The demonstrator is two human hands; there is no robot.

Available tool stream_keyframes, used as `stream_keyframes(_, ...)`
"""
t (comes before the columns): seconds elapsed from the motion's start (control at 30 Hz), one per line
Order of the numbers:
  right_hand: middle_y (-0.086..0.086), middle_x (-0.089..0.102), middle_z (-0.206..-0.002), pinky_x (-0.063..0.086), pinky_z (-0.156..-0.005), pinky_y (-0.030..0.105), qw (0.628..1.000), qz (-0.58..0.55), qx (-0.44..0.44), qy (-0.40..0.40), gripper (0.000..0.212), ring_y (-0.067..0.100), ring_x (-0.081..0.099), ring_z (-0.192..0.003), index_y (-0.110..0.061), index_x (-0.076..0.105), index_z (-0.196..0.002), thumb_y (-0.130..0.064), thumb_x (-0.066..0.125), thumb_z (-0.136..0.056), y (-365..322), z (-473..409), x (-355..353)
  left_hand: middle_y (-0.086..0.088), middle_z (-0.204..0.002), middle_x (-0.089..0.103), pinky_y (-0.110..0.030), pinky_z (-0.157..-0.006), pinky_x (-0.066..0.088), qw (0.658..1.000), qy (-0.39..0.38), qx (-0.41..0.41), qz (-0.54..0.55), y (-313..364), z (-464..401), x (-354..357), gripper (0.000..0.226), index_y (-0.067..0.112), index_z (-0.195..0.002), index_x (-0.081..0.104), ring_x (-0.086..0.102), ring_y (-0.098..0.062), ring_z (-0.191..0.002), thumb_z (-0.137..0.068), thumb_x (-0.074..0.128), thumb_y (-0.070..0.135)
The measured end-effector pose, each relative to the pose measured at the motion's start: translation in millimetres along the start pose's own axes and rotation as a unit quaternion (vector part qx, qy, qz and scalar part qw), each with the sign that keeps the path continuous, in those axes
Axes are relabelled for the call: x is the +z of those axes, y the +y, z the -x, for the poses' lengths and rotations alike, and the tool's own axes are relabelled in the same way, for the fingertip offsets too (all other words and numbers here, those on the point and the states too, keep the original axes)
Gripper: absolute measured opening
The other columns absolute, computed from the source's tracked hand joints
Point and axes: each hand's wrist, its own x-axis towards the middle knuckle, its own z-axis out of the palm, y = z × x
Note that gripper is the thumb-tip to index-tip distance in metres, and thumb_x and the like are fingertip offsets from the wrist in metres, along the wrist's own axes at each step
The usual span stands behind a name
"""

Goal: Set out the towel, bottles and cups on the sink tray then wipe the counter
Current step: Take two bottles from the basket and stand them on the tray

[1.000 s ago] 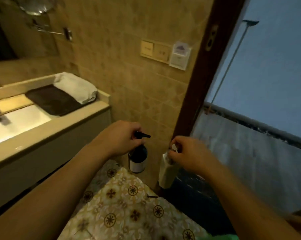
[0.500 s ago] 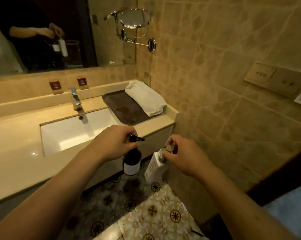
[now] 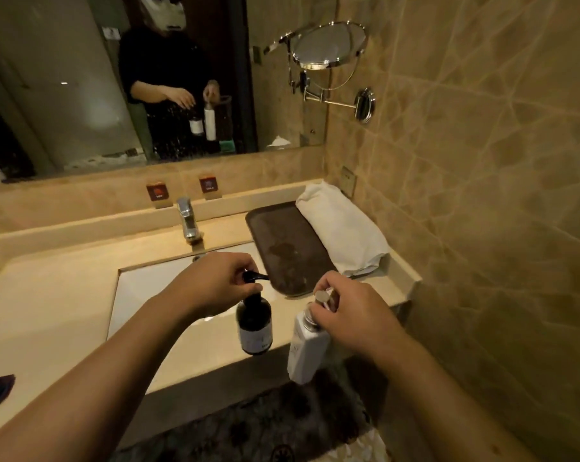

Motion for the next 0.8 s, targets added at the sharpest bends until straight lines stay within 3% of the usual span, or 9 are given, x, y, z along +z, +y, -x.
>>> stream_keyframes(0.17, -0.025, 0.057, -0.079, 0.036, -0.056, 0.008, 0.999, -0.004, -0.028, -0.024, 0.018, 0.004, 0.061, -0.07, -0.042, 0.051, -0.097, -0.049, 0.066, -0.09, 30.2, -87.5, -20.0, 0.014, -0.088, 0.061, -0.02, -0.065, 0.047, 0.999, 0.014, -0.039, -0.006, -0.1, -87.0, -9.4, 0.014, 0.033, -0.097, 0.061, 0.06, -0.004, -0.08, -0.088, 0.072, 0.036)
stream_keyframes(0.37, -0.02, 0.055, -0.068, 0.035, -0.052, 0.014, 0.999, -0.017, -0.029, -0.023, 0.014, 0.004, 0.056, -0.062, -0.039, 0.055, -0.095, -0.04, 0.069, -0.09, 46.2, -178.2, -35.3, 0.001, -0.103, 0.068, -0.035, -0.081, 0.057, 0.998, 0.038, -0.059, 0.002, -10.8, -179.0, -19.3, 0.022, 0.021, -0.107, 0.067, 0.063, -0.016, -0.092, -0.089, 0.071, 0.032)
stream_keyframes(0.5, -0.015, 0.052, -0.065, 0.034, -0.053, 0.018, 0.999, -0.043, -0.015, -0.02, 0.012, 0.004, 0.05, -0.06, -0.035, 0.059, -0.092, -0.035, 0.071, -0.09, 51.4, -238.2, -28.3, 0.001, -0.105, 0.068, -0.032, -0.078, 0.054, 0.997, 0.036, -0.066, 0.009, -33.0, -248.9, -22.0, 0.024, 0.021, -0.111, 0.067, 0.062, -0.016, -0.093, -0.089, 0.07, 0.029)
stream_keyframes(0.63, -0.014, 0.051, -0.064, 0.036, -0.056, 0.021, 0.998, -0.056, 0.006, -0.022, 0.011, 0.005, 0.048, -0.059, -0.032, 0.06, -0.091, -0.033, 0.07, -0.089, 48.4, -290.0, -9.9, 0.0, -0.101, 0.068, -0.026, -0.066, 0.046, 0.997, 0.026, -0.065, 0.027, -65.1, -314.6, -18.1, 0.022, 0.022, -0.109, 0.066, 0.062, -0.015, -0.086, -0.088, 0.072, 0.028)
stream_keyframes(0.8, -0.011, 0.053, -0.065, 0.038, -0.058, 0.022, 0.997, -0.059, 0.042, -0.02, 0.01, 0.007, 0.05, -0.06, -0.033, 0.06, -0.091, -0.035, 0.07, -0.088, 44.0, -348.8, 20.2, 0.004, -0.093, 0.065, -0.03, -0.067, 0.046, 0.999, 0.004, -0.039, -0.006, -110.3, -387.6, -4.4, 0.026, 0.025, -0.109, 0.067, 0.06, -0.015, -0.083, -0.087, 0.072, 0.037)
